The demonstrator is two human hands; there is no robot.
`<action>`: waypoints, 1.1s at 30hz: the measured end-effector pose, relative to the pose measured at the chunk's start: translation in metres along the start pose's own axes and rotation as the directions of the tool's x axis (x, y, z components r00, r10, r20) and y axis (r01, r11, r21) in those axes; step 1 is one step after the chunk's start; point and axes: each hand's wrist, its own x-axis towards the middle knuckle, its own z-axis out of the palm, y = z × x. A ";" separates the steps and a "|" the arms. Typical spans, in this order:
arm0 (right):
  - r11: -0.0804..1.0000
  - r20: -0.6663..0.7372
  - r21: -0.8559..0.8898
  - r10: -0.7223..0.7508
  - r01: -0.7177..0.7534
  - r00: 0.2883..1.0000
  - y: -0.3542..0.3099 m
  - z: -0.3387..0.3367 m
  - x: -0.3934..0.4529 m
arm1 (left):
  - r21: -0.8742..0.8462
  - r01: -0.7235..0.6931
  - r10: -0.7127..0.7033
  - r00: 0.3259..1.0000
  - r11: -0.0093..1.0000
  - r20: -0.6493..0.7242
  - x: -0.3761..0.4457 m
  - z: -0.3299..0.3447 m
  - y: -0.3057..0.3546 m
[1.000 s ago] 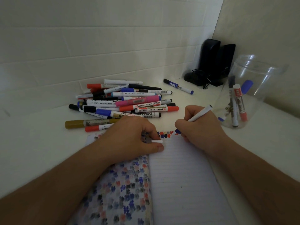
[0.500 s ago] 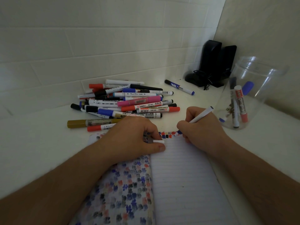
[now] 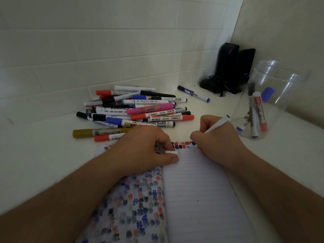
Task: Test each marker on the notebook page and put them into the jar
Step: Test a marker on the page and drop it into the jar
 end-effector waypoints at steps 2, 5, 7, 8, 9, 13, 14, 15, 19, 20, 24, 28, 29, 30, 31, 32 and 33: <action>0.999 -0.006 0.038 0.013 -0.013 1.000 0.002 -0.001 0.000 | -0.002 -0.001 0.001 1.000 1.000 -0.002 0.000 0.000 0.000; 0.990 0.001 0.135 0.026 -0.026 1.000 0.003 -0.003 -0.002 | -0.001 -0.002 0.002 1.000 1.000 0.001 0.000 0.000 0.001; 0.993 0.012 0.114 0.010 -0.011 1.000 0.002 -0.002 -0.003 | -0.001 -0.003 0.003 1.000 1.000 -0.001 0.000 0.000 0.001; 0.996 0.015 0.088 0.001 -0.002 1.000 0.001 -0.001 -0.004 | 0.000 -0.004 0.004 1.000 1.000 -0.004 0.000 0.000 0.000; 0.998 0.016 0.070 -0.005 0.004 1.000 0.001 -0.001 -0.004 | 0.000 -0.005 0.005 1.000 1.000 -0.007 0.000 0.000 0.000; 0.997 0.049 0.078 0.012 -0.016 0.999 0.000 -0.002 -0.004 | -0.001 -0.009 0.009 1.000 1.000 -0.004 0.000 0.000 0.001; 0.996 0.052 0.092 0.018 -0.022 0.998 0.000 -0.003 -0.004 | -0.003 -0.011 0.011 1.000 1.000 -0.006 0.000 0.000 0.001; 0.995 0.048 0.102 0.019 -0.024 0.999 0.001 -0.003 -0.004 | -0.003 -0.011 0.011 1.000 1.000 -0.007 0.000 0.000 0.001; 0.986 -0.004 0.167 0.010 -0.009 1.000 0.004 -0.003 -0.002 | 0.015 -0.009 0.009 1.000 1.000 0.000 0.000 0.000 0.001; 0.986 -0.005 0.166 0.010 -0.009 1.000 0.005 -0.003 -0.003 | 0.016 -0.009 0.009 1.000 1.000 0.000 0.000 0.000 0.000; 0.995 0.014 0.104 0.007 -0.009 1.000 0.004 -0.001 -0.003 | 0.005 -0.010 0.010 1.000 1.000 -0.007 0.000 0.000 0.000; 0.994 0.053 0.107 0.024 -0.030 0.998 0.003 -0.003 -0.002 | 0.006 -0.009 0.009 1.000 1.000 -0.014 0.000 0.000 0.001; 0.993 0.057 0.115 0.026 -0.032 0.998 0.003 -0.003 -0.002 | 0.009 -0.013 0.013 1.000 1.000 -0.014 0.000 0.000 0.001; 0.991 0.049 0.133 0.021 -0.028 0.999 0.003 -0.003 -0.003 | 0.013 -0.017 0.018 1.000 1.000 -0.016 0.000 0.001 0.002; 0.986 0.028 0.167 0.015 -0.019 1.000 0.003 -0.003 -0.004 | 0.018 -0.023 0.023 0.999 1.000 -0.027 -0.001 0.001 0.002; 0.975 -0.005 0.223 0.013 -0.011 1.000 0.004 -0.004 -0.004 | 0.024 -0.027 0.028 0.998 0.999 -0.047 -0.001 0.001 0.003; 0.957 -0.042 0.291 0.020 -0.007 0.999 0.005 -0.005 -0.003 | 0.027 -0.026 0.028 0.997 0.999 -0.076 -0.001 0.001 0.004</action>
